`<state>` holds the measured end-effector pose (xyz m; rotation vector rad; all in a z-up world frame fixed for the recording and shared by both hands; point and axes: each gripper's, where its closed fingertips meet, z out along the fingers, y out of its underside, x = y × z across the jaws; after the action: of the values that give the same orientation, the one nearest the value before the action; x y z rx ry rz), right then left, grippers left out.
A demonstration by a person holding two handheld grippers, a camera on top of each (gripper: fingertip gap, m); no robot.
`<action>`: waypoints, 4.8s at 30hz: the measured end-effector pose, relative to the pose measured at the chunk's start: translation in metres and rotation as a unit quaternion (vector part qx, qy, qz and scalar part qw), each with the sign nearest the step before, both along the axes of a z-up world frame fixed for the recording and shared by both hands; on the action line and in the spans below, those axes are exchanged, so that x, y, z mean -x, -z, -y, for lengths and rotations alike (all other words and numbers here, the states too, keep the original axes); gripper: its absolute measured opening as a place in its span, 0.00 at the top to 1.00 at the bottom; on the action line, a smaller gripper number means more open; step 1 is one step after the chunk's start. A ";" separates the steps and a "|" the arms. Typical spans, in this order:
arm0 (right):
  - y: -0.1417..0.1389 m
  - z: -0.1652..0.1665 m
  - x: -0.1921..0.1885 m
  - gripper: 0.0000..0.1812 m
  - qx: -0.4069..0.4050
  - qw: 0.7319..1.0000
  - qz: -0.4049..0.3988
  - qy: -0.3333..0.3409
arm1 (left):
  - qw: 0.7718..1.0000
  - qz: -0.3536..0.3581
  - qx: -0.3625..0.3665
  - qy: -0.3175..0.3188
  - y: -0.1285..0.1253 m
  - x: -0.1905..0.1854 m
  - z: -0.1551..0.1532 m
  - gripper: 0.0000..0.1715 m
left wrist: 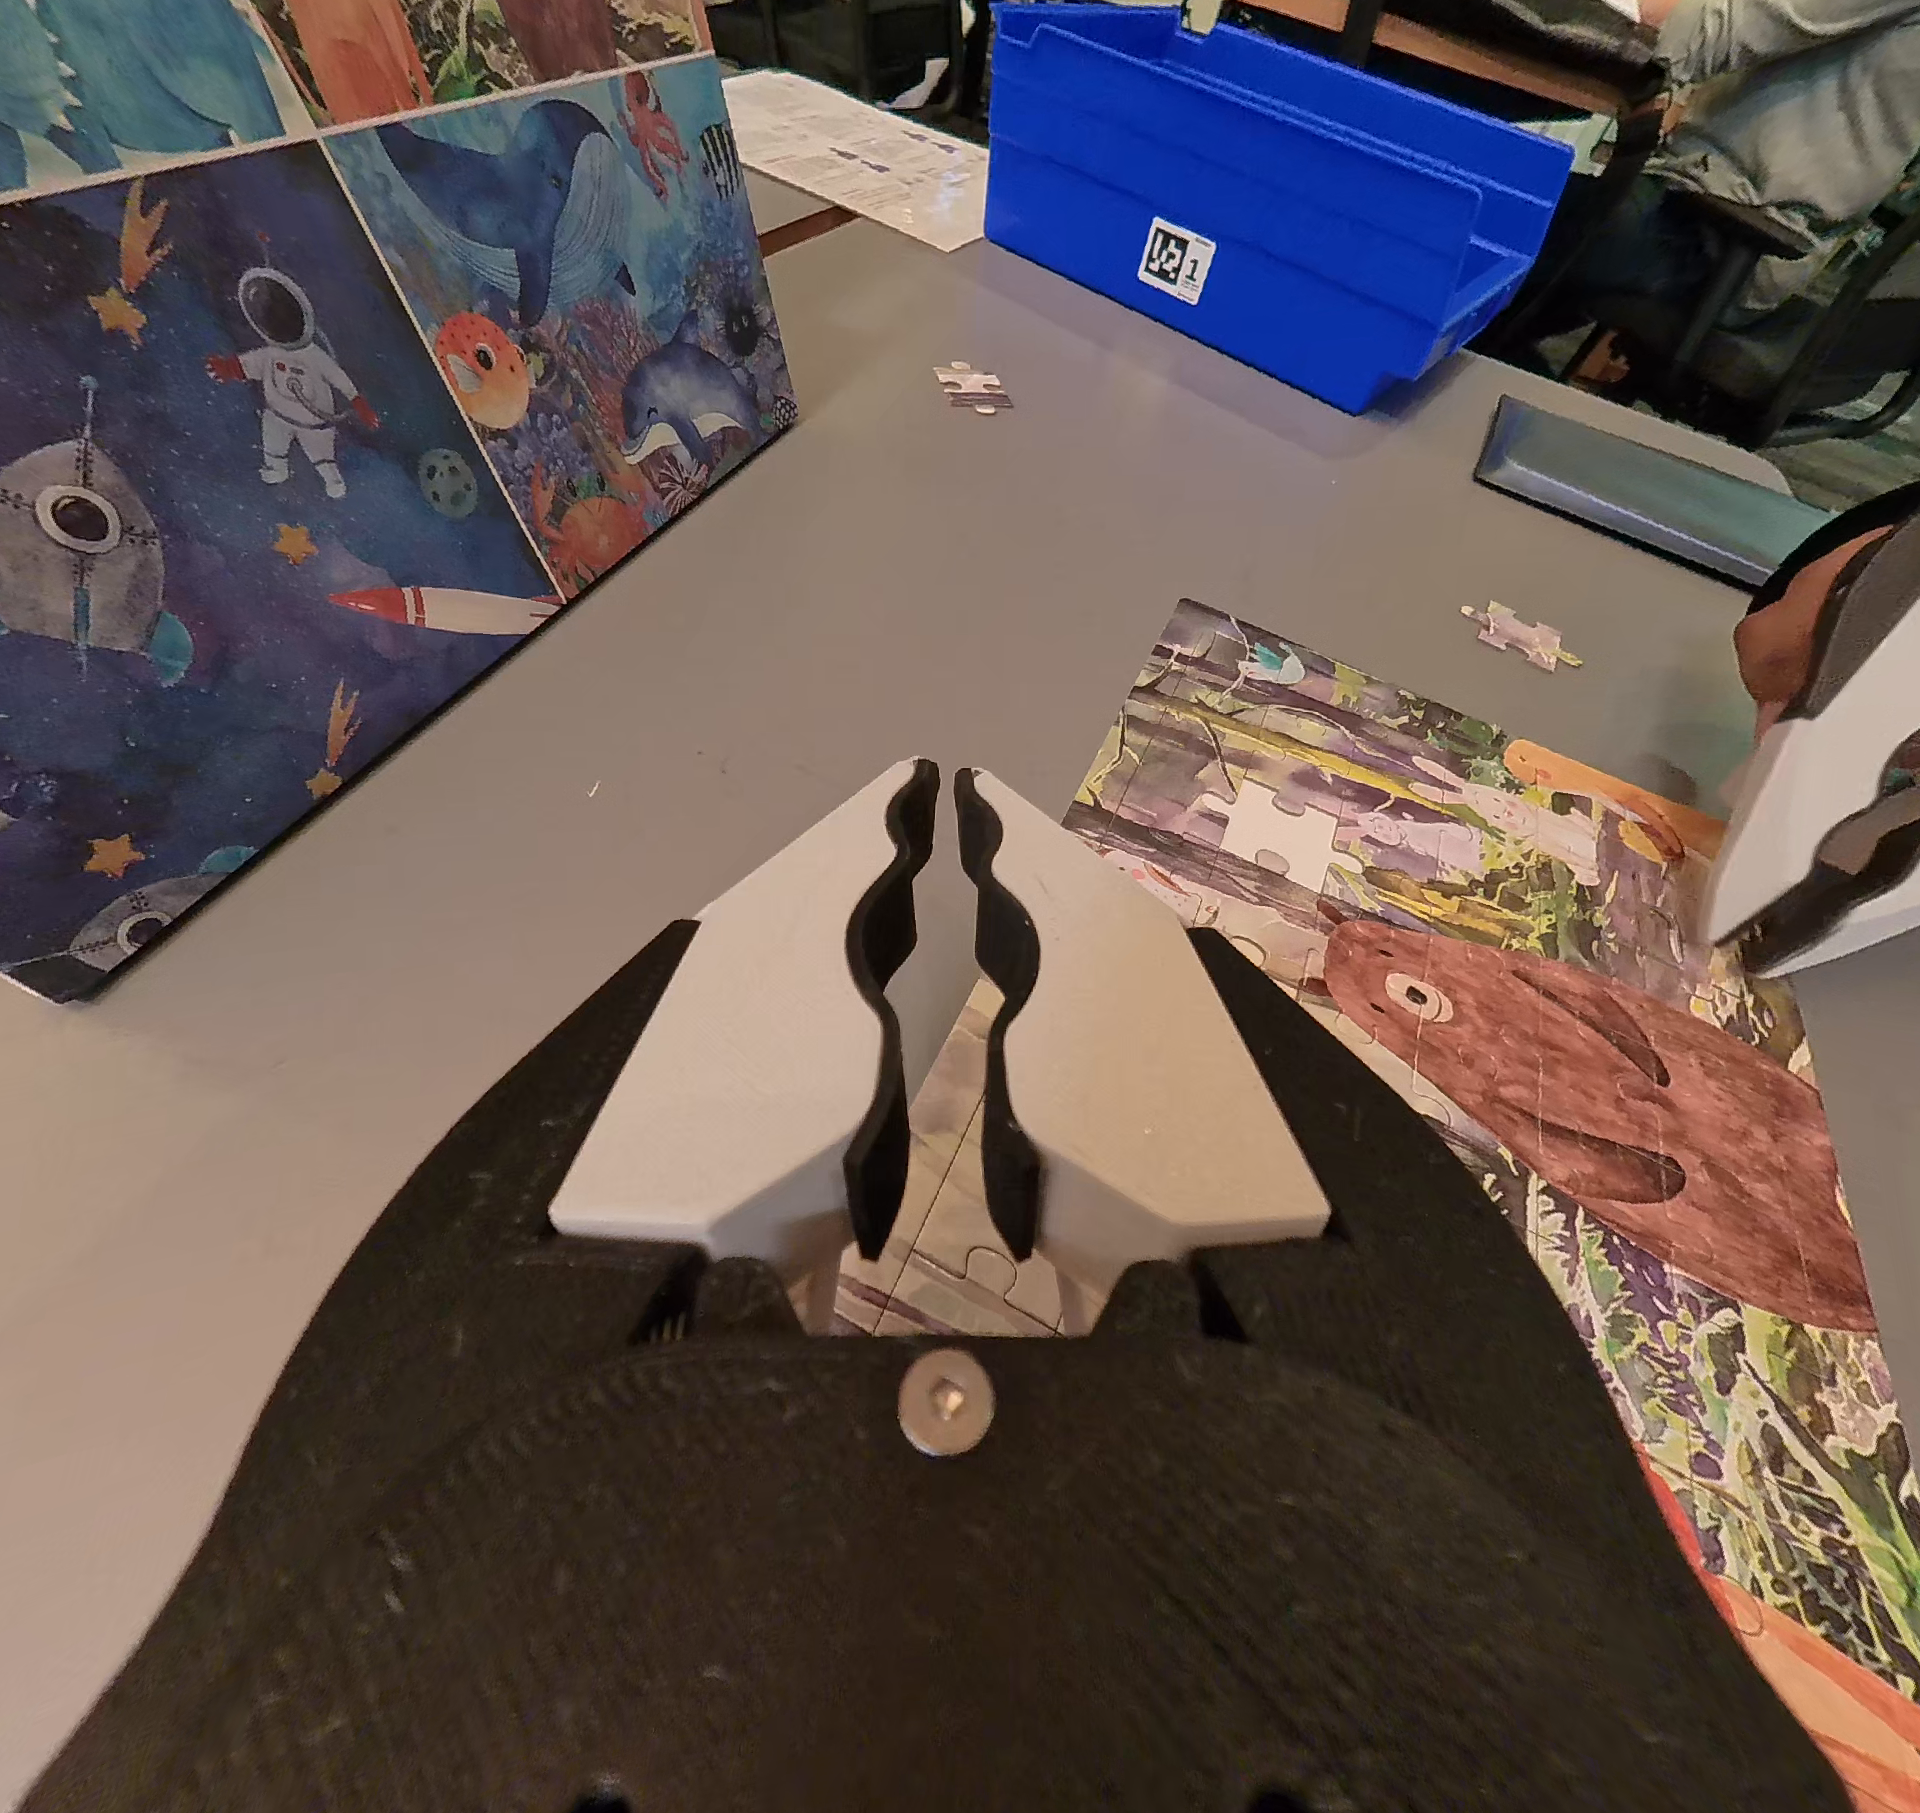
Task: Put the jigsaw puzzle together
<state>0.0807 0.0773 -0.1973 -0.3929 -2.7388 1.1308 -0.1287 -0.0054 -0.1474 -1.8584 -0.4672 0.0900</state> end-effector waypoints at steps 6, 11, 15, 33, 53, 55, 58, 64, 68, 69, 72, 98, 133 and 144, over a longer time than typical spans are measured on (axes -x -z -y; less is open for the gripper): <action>0.006 -0.003 0.004 0.98 -0.004 1.000 0.012 0.012 | 1.000 -0.001 0.001 0.000 0.000 0.000 0.000 0.99; 0.009 -0.003 0.010 1.00 0.003 1.000 0.015 0.025 | 1.000 0.000 0.002 0.001 0.001 0.000 -0.001 0.99; 0.005 -0.017 0.013 1.00 -0.003 0.999 0.004 0.038 | 1.000 -0.002 0.002 0.000 0.000 0.000 0.000 0.99; 0.005 -0.030 0.005 1.00 0.016 0.999 0.034 0.039 | 1.000 -0.002 0.004 0.001 0.001 -0.001 0.000 0.99; 0.009 -0.022 0.023 1.00 0.024 0.997 0.011 0.071 | 1.000 -0.005 0.006 0.000 0.000 -0.001 0.000 0.99; 0.009 -0.009 0.001 1.00 0.037 0.998 0.042 0.013 | 1.000 -0.005 0.006 0.000 0.000 -0.001 0.000 0.99; 0.009 -0.016 0.023 0.98 0.022 0.998 0.005 0.061 | 1.000 -0.005 0.006 0.000 0.000 -0.001 0.000 0.99; 0.003 -0.070 0.084 0.88 -0.044 0.965 -0.112 0.232 | 1.000 -0.008 0.008 0.000 -0.001 -0.001 0.000 0.99; -0.008 -0.095 0.102 0.87 -0.087 0.936 -0.198 0.276 | 0.999 -0.037 0.029 -0.019 -0.007 0.005 0.010 0.98; -0.013 -0.095 0.104 0.86 -0.074 0.936 -0.200 0.281 | 0.998 -0.049 0.033 -0.027 -0.013 0.006 0.014 0.98; -0.025 -0.091 0.104 0.81 -0.027 0.939 -0.192 0.283 | 0.992 -0.097 0.066 -0.053 -0.025 0.010 0.030 0.96; 0.005 0.092 0.047 0.59 0.005 0.998 -0.045 0.039 | 0.969 -0.028 0.207 0.134 0.056 -0.152 0.021 0.48; -0.061 -0.190 0.259 0.73 0.093 0.871 -0.159 0.455 | 0.993 -0.011 0.093 0.075 -0.004 -0.094 0.004 0.64; -0.012 -0.191 0.298 0.70 0.088 0.873 -0.055 0.477 | 0.999 0.008 0.033 0.021 -0.001 -0.065 0.034 0.75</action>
<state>-0.2176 0.2685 -0.1850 -1.4336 -1.8660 1.0183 -0.0636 -0.0393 -0.1466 -1.9343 -0.4410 0.0632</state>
